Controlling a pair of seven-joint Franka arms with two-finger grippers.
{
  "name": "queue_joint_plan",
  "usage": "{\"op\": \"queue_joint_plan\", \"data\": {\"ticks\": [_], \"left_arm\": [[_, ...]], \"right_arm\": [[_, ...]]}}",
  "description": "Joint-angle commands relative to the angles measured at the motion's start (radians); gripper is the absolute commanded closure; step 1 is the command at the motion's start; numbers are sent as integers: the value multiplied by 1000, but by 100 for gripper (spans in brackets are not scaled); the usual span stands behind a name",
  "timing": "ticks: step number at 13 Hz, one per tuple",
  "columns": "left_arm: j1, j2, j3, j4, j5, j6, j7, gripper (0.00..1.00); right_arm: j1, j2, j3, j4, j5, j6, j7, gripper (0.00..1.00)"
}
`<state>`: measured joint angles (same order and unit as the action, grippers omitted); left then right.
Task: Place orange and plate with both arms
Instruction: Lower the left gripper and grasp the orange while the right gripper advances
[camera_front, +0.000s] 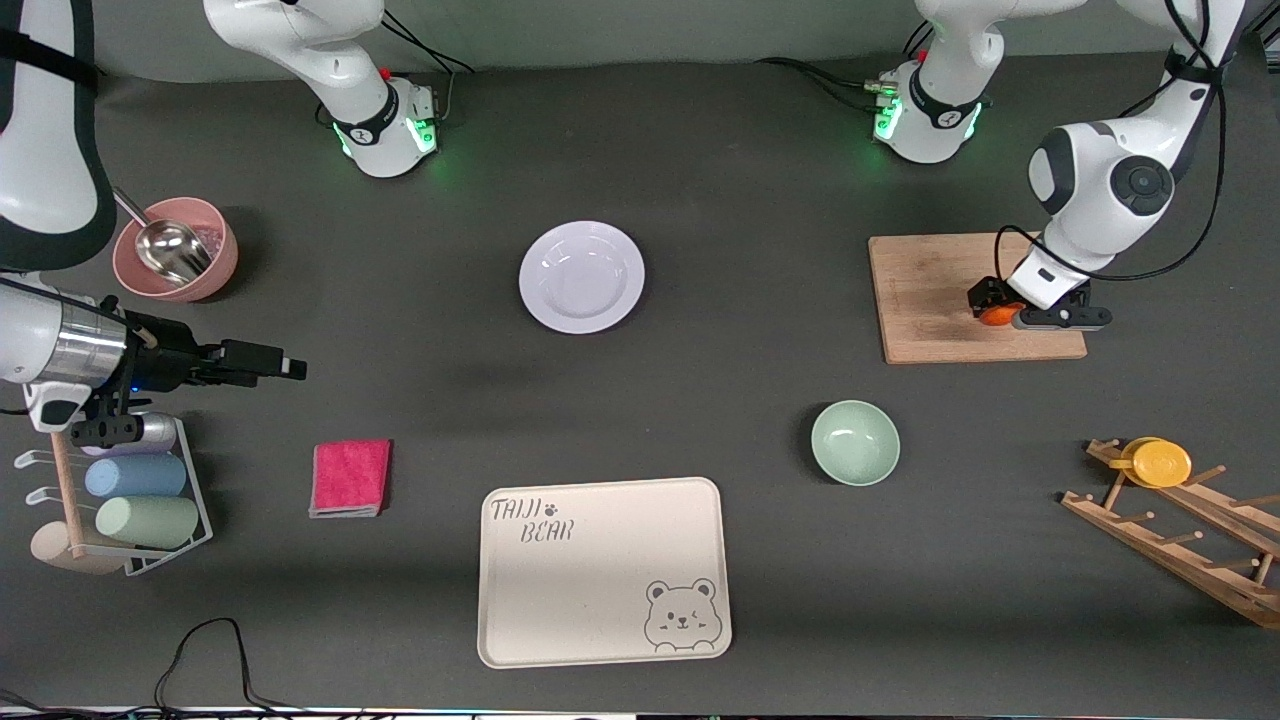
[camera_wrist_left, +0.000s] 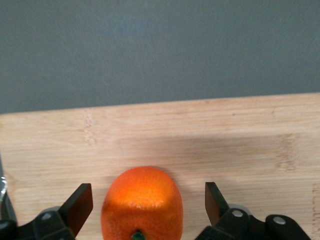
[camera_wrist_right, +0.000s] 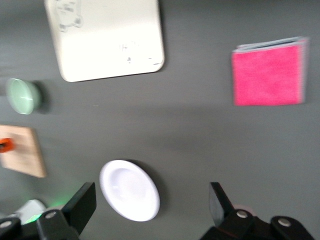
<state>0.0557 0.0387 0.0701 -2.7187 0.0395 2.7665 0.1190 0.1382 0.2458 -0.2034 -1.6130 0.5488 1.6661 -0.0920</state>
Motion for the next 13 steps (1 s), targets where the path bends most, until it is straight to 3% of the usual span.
{"op": "queue_joint_plan", "data": {"ticks": [1, 4, 6, 9, 10, 12, 13], "left_arm": [[9, -8, -3, -30, 13, 19, 8, 0], [9, 10, -3, -30, 13, 19, 7, 0], [9, 12, -3, -30, 13, 19, 7, 0], [9, 7, -3, -26, 13, 15, 7, 49], [9, 4, -1, -21, 13, 13, 7, 56], [9, -14, -1, 14, 13, -13, 4, 56], [7, -38, -3, 57, 13, -87, 4, 56]], "right_arm": [[-2, 6, -4, -50, 155, 4, 2, 0], [-2, 6, -5, -119, 285, 33, -5, 0], [0, 3, -5, -142, 322, 46, -8, 0], [0, 0, -16, -176, 362, 43, -34, 0], [1, 3, -19, -177, 379, 41, -34, 0], [1, 6, -19, -179, 381, 35, -37, 0], [1, 1, -20, -197, 382, 35, -63, 0]]}}
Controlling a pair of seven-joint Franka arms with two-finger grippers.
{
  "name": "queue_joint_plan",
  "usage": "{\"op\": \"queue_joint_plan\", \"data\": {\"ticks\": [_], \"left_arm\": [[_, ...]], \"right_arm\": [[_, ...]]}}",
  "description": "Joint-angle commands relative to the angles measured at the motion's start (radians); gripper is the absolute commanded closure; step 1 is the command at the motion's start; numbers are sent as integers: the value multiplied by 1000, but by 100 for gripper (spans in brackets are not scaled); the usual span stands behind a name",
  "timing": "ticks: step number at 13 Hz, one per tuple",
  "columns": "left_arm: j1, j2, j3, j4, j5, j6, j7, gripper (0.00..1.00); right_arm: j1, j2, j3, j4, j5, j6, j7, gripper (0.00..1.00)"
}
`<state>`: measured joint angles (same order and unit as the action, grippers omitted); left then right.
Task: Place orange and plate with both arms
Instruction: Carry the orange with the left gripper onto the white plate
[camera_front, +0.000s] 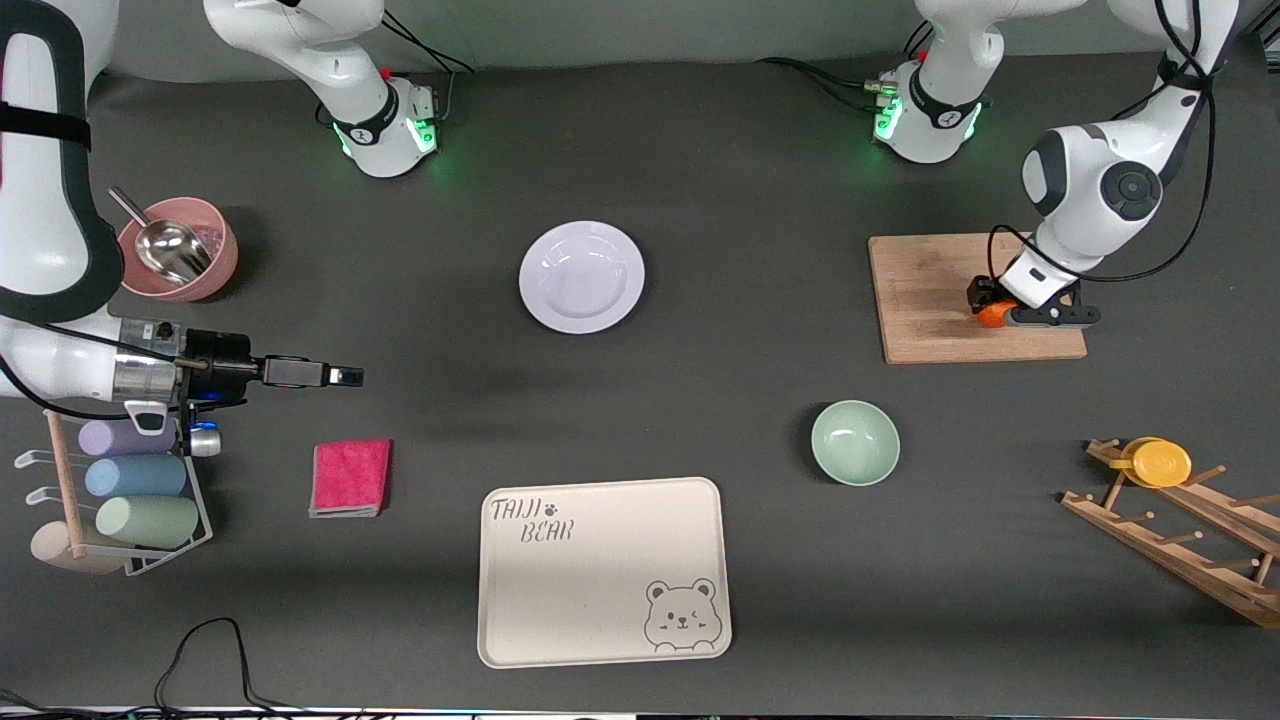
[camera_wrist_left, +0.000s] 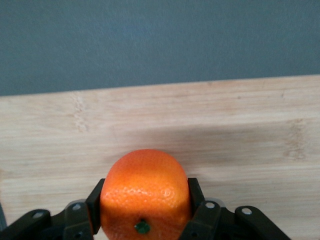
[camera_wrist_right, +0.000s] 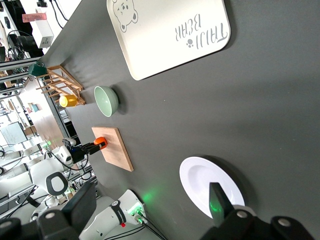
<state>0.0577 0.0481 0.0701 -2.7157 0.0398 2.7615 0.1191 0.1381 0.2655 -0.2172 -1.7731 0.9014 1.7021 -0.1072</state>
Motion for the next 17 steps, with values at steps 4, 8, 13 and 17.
{"op": "queue_joint_plan", "data": {"ticks": [4, 8, 13, 17], "left_arm": [[2, -171, -10, 325, 12, -556, -2, 56], [-7, -266, -87, 476, 2, -801, -65, 56], [-22, -251, -460, 634, -95, -935, -514, 56], [-45, -41, -798, 835, -45, -899, -1000, 56]], "right_arm": [[3, -22, -24, -130, 140, -9, -267, 0], [0, -14, -48, -203, 232, -47, -408, 0], [-43, 6, -90, -250, 313, -160, -479, 0], [-49, 1, -108, -282, 317, -160, -557, 0]]}}
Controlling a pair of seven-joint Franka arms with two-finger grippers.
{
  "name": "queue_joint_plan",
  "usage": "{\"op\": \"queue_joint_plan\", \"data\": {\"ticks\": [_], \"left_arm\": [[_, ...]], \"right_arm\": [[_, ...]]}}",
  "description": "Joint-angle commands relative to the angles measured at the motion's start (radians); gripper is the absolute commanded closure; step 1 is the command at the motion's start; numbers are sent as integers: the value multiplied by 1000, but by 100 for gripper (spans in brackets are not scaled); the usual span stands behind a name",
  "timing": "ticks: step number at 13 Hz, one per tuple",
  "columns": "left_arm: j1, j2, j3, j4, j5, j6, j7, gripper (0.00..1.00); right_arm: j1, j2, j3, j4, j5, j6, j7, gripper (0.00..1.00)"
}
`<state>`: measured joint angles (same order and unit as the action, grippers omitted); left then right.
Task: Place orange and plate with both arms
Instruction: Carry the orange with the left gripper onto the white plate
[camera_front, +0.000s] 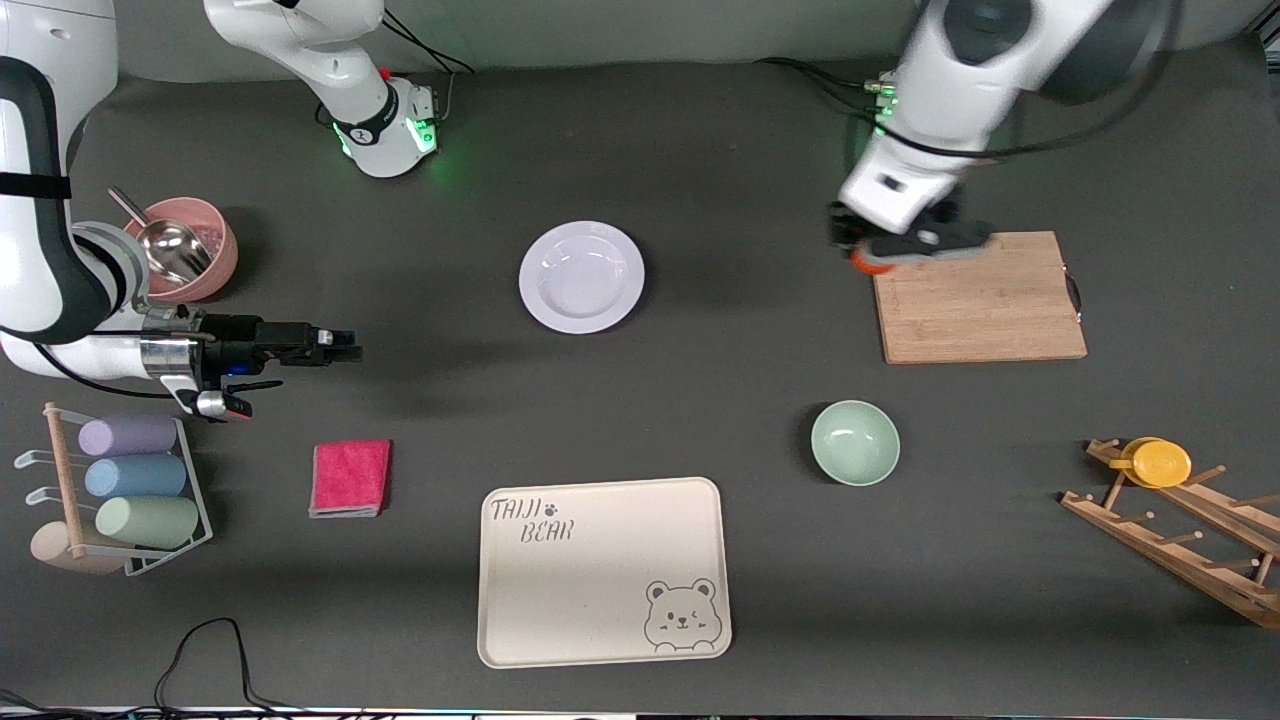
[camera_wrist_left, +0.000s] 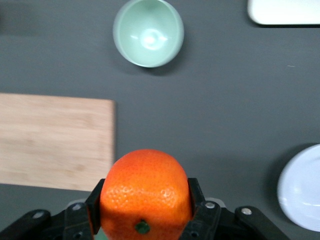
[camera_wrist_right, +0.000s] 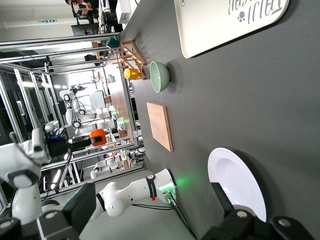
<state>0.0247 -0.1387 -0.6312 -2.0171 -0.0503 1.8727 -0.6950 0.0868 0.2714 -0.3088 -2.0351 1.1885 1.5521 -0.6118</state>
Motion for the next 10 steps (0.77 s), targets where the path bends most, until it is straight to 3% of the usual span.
{"op": "queue_joint_plan", "data": {"ticks": [1, 7, 10], "left_arm": [[-63, 213, -132, 187, 114, -3, -313, 56], [-512, 699, -116, 527, 522, -9, -877, 56], [-681, 824, 11, 574, 576, 55, -948, 56]], "right_arm": [[2, -5, -21, -28, 30, -10, -71, 0], [1, 2, -24, -65, 30, -18, -147, 0], [2, 15, -36, -82, 28, -17, -231, 0]]}}
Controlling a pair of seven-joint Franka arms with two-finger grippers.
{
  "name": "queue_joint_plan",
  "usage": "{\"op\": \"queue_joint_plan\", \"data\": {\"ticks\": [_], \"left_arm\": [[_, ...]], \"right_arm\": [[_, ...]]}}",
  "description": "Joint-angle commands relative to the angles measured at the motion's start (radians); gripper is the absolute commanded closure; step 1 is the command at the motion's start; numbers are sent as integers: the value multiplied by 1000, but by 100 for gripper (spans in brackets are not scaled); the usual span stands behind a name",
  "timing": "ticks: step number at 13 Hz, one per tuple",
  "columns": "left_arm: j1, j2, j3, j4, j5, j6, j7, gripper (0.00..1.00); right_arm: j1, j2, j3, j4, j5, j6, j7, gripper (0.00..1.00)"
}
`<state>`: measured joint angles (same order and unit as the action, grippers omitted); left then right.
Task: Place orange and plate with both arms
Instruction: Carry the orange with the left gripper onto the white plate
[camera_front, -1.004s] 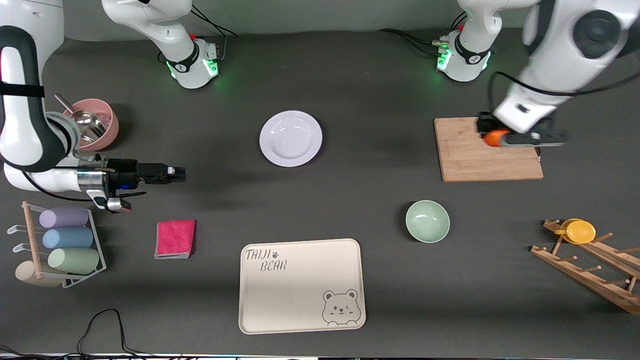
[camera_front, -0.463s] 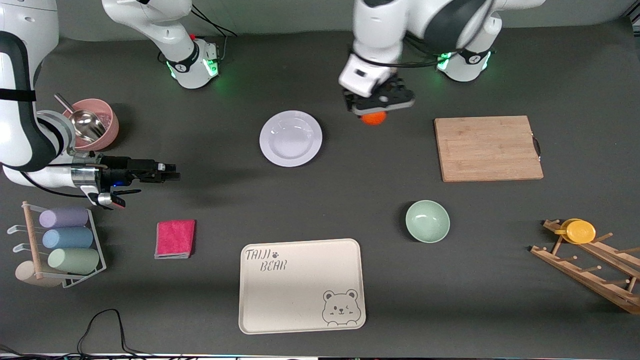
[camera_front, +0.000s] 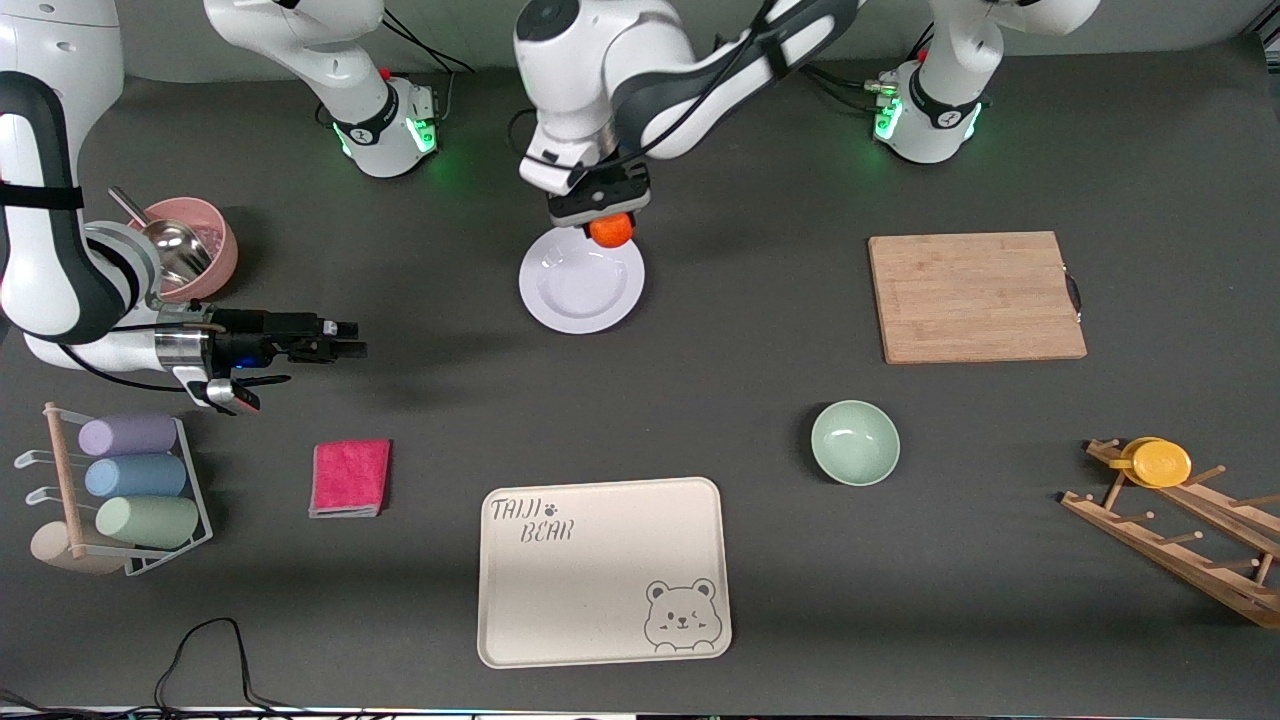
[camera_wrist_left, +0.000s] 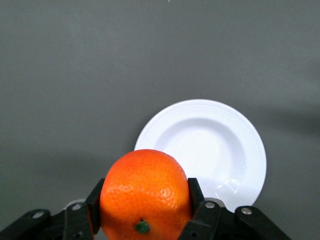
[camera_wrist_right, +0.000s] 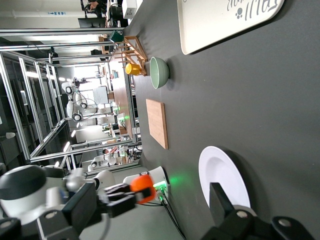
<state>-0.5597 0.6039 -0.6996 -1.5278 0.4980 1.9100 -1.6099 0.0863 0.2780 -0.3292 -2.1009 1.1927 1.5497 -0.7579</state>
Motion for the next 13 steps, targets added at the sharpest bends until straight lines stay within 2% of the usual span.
{"op": "queue_joint_plan", "data": {"ticks": [1, 3, 4, 7, 10, 13], "left_arm": [[-144, 106, 130, 92, 28, 58, -42, 56], [-218, 146, 213, 101, 25, 142, -64, 56], [-235, 160, 233, 101, 24, 171, -68, 56], [-265, 227, 244, 116, 30, 224, -96, 56], [-339, 278, 322, 153, 25, 230, -113, 56], [-341, 295, 327, 160, 27, 261, -111, 55]], "right_arm": [[0, 26, -17, -18, 24, -14, -102, 0], [-7, 39, -21, -13, 24, -13, -103, 0], [-7, 41, -37, -16, 24, -14, -104, 0], [-10, 40, -54, -31, 15, -20, -121, 0], [-10, 55, -60, -45, 15, -20, -156, 0], [-10, 55, -76, -66, 15, -20, -168, 0]]}}
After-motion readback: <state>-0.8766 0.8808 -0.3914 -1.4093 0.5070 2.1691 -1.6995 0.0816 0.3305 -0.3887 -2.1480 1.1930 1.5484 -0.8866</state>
